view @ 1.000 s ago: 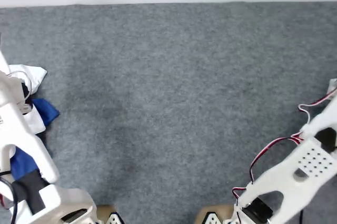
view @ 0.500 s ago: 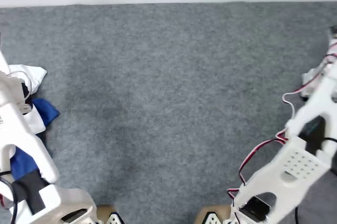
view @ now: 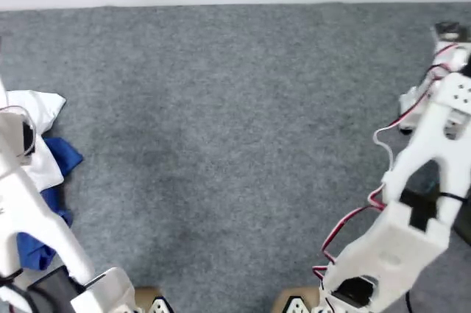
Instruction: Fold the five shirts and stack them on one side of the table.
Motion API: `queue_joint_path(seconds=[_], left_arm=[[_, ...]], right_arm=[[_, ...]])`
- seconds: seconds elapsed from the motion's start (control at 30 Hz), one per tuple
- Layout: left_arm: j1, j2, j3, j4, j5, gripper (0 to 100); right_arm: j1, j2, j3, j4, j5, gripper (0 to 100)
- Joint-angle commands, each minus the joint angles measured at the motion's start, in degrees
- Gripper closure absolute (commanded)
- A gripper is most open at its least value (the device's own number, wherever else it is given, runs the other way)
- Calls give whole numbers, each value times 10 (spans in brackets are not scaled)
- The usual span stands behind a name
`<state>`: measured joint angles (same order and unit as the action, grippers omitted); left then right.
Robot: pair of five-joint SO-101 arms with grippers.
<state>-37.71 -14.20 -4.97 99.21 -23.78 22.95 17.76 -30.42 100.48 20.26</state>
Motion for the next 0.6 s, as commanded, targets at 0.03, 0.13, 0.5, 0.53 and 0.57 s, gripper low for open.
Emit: queue_joint_path(seconds=[0.03,0.13,0.5,0.53,0.57], left_arm=[[-1,-20,35,7,-97,832],[-2,-20,76,-23,-158,825],[-12,131,108,-150,-265,811],[-15,147,98,-155,-273,811],[-20,161,90,-156,-284,811]], right_arm=[[-17,-130,139,25,-7,852],[-15,-187,215,25,-7,852],[-15,-318,353,24,-7,852],[-15,-321,358,24,-7,852],[-15,-324,360,24,-7,852]])
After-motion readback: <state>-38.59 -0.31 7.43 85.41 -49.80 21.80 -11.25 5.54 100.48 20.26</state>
